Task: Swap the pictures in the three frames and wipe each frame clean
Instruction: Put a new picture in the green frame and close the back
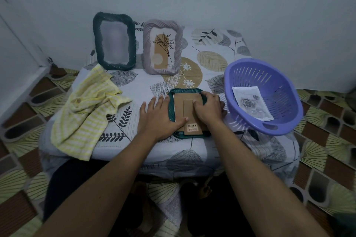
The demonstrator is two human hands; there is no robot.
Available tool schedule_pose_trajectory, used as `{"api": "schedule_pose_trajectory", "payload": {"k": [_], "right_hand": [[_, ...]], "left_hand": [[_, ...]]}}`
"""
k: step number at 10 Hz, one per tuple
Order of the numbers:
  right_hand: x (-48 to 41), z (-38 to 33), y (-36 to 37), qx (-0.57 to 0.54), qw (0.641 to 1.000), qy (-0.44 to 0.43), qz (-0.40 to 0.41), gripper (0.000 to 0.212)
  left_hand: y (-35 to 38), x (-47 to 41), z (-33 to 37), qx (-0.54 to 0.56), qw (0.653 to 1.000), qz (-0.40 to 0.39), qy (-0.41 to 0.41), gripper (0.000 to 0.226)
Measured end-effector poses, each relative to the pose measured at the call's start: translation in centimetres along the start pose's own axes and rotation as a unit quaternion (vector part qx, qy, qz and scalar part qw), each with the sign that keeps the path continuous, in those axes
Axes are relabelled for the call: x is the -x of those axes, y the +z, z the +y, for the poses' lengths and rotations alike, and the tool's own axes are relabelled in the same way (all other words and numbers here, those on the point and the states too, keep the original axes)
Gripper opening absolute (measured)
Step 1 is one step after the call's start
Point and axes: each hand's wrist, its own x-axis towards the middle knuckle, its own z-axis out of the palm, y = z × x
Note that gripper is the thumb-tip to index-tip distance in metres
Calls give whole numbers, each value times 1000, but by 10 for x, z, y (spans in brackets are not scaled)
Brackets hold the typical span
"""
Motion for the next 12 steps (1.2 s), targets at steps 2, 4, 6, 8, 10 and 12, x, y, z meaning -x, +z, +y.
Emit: {"api": "schedule_pose_trajectory", "payload": {"k": [2, 4, 6, 8, 10, 12], "right_hand": [[2, -2, -2, 18, 1000, -13, -12, 55], [3, -1, -1, 37, 999, -26, -11, 50], [3, -1, -1, 41, 999, -29, -8, 46], [6, 5, -7, 93, 992, -59, -55, 56], [21, 21, -4, 142, 978, -118, -101, 60], [31, 27, 3, 163, 975, -141, -52, 54]], "left_hand": [[-1, 1, 0, 2, 1000, 1, 1, 108], [-1, 1, 0, 2, 1000, 2, 2, 107], [1, 0, 0, 0, 1000, -1, 0, 108], [0, 1, 0, 4, 1000, -2, -3, 109], [0, 1, 0, 7, 1000, -4, -1, 108], [-1, -1, -2, 44, 999, -15, 4, 109]]}}
